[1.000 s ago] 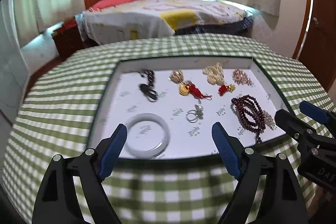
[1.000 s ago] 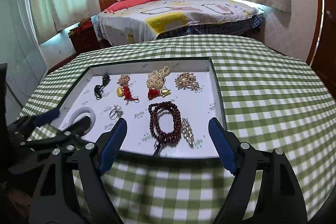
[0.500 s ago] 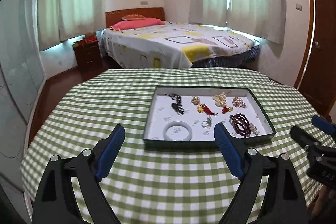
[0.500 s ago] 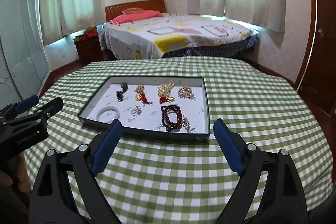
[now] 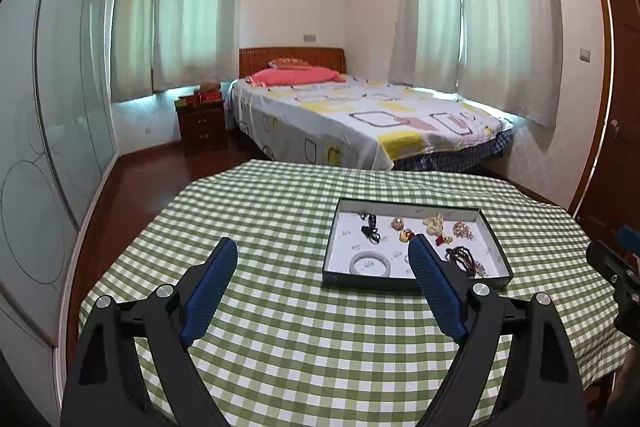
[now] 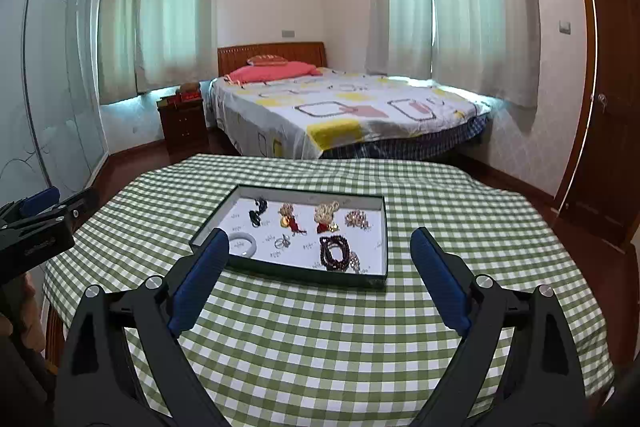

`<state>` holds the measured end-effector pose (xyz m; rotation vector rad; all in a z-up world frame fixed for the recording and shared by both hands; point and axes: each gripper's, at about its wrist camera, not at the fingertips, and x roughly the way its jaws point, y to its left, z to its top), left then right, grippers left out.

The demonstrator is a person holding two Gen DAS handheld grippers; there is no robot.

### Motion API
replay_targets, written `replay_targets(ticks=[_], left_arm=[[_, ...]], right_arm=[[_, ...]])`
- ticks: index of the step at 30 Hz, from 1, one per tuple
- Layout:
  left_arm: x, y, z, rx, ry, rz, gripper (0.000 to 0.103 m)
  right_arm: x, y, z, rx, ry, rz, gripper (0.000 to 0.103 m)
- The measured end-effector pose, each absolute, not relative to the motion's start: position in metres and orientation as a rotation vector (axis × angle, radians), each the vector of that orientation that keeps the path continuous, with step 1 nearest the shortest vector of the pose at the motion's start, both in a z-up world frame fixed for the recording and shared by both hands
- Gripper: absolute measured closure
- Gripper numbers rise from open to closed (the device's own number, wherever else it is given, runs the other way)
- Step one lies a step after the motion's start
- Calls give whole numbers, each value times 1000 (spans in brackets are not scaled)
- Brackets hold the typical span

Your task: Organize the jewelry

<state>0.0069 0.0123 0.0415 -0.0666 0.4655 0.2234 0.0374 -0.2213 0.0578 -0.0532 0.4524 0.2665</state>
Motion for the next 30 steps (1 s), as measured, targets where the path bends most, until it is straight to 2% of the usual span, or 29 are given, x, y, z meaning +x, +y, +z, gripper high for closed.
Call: replay_targets(ticks=[30], left_arm=[[-11, 12, 50, -65, 437, 215, 19]], right_arm=[[20, -222, 69, -53, 415, 275, 13]])
